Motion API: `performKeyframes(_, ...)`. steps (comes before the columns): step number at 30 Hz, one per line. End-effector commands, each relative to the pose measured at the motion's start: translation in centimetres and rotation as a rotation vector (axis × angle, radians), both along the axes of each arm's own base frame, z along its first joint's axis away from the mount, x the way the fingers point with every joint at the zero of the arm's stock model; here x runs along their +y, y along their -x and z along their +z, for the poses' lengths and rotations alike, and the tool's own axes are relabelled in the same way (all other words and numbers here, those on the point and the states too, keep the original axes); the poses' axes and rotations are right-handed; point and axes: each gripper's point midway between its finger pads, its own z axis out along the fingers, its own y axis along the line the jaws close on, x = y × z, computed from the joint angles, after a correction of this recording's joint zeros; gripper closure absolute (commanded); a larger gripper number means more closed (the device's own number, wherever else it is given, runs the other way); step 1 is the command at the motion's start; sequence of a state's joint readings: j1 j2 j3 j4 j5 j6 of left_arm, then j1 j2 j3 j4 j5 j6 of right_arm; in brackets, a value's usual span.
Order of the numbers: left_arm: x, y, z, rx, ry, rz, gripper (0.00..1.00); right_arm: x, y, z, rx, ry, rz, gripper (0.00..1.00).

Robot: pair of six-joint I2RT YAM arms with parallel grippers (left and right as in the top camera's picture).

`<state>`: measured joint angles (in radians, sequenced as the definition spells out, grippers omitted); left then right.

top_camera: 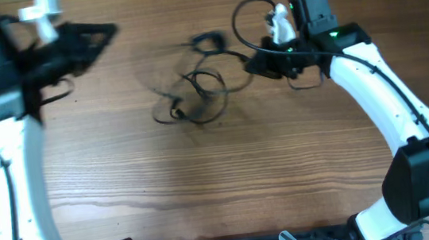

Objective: Untangle cables

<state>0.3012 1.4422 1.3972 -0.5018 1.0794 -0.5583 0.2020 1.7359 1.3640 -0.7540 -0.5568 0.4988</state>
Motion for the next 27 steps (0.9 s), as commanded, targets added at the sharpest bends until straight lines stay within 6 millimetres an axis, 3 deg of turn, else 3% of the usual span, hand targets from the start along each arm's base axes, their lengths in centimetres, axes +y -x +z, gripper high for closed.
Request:
performKeyframes(1,3.7,0.5,1.3,-0.062,-0.137,0.151,0.96,-6.9,-1.1,-4.4,0.048,0.233,-0.148,0.96)
performKeyframes(5,6.4,0.1,-1.5,0.044,-0.252,0.3,0.96,-9.8,-1.2,-4.3,0.024,0.229,-0.115,0.96)
performKeyframes(7,5.8,0.4,-2.2,0.072,-0.258,0.282,0.96,-8.3,-0.7,-3.4,-0.031,0.127,0.03,0.96)
performKeyframes(11,-0.8,0.4,-3.4,0.048,-0.325,0.094,0.96,-5.5,1.2,-3.2,-0.018,0.076,0.154,0.95)
performKeyframes(16,-5.1,-0.6,-4.9,0.042,-0.407,0.04,0.96,-0.5,5.2,-2.5,0.039,-0.001,0.331,0.94)
performKeyframes(19,-6.3,-0.9,-5.5,0.05,-0.403,0.011,0.96,1.4,6.5,-1.3,0.038,-0.005,0.358,0.82)
performKeyframes(24,-7.9,-1.1,-7.0,0.077,-0.409,-0.035,0.95,1.0,6.2,2.3,-0.064,0.005,0.312,0.34)
performKeyframes(27,-10.8,-1.1,-8.5,0.088,-0.426,-0.101,0.94,-0.1,5.9,4.4,-0.135,0.051,0.251,0.26)
